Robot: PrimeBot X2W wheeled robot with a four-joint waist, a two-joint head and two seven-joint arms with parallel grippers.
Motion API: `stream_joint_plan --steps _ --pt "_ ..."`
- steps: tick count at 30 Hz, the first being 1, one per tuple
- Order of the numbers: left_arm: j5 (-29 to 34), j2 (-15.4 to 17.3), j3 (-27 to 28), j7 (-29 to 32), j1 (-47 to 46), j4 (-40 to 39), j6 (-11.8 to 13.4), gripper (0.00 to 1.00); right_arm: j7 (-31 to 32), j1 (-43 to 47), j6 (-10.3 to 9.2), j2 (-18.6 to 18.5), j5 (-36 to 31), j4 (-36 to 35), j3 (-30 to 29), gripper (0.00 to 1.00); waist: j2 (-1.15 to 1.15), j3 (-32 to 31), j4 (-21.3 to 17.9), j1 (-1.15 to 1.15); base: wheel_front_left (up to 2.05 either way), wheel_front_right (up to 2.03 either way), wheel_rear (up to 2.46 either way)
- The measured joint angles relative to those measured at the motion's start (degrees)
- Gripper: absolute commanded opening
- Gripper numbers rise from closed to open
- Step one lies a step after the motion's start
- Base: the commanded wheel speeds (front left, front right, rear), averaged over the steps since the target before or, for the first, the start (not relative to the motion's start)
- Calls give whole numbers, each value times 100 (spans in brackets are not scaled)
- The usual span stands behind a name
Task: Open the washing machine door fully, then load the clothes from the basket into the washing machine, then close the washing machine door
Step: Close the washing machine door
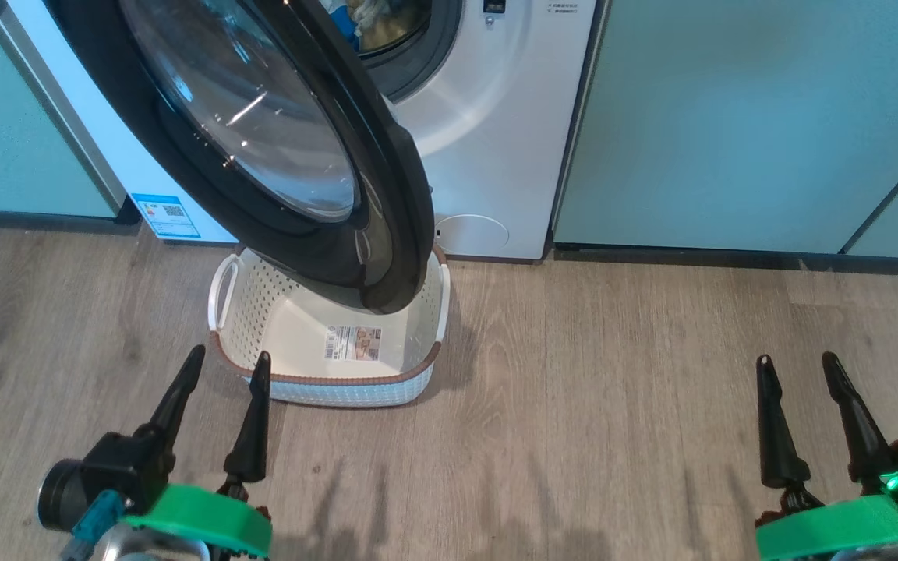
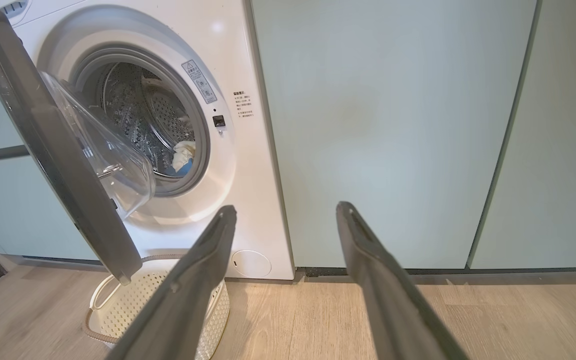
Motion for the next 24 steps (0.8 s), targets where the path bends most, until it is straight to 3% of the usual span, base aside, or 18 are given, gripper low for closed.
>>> stream_joint_plan --steps 16,17,18,24 --pt "-24 2 -35 9 -9 48 41 100 1 99 0 1 0 -12 5 100 0 4 3 1 0 0 0" --pt "-24 2 -36 9 -9 49 41 100 2 99 0 1 0 -18 8 33 0 8 3 1 0 0 0" --pt "-24 2 -38 9 -9 53 41 100 2 99 0 1 0 -21 9 0 0 13 3 0 0 0 0" --pt "-24 3 -51 9 -13 80 42 100 58 99 0 1 8 -18 43 0 0 37 11 0 0 0 0"
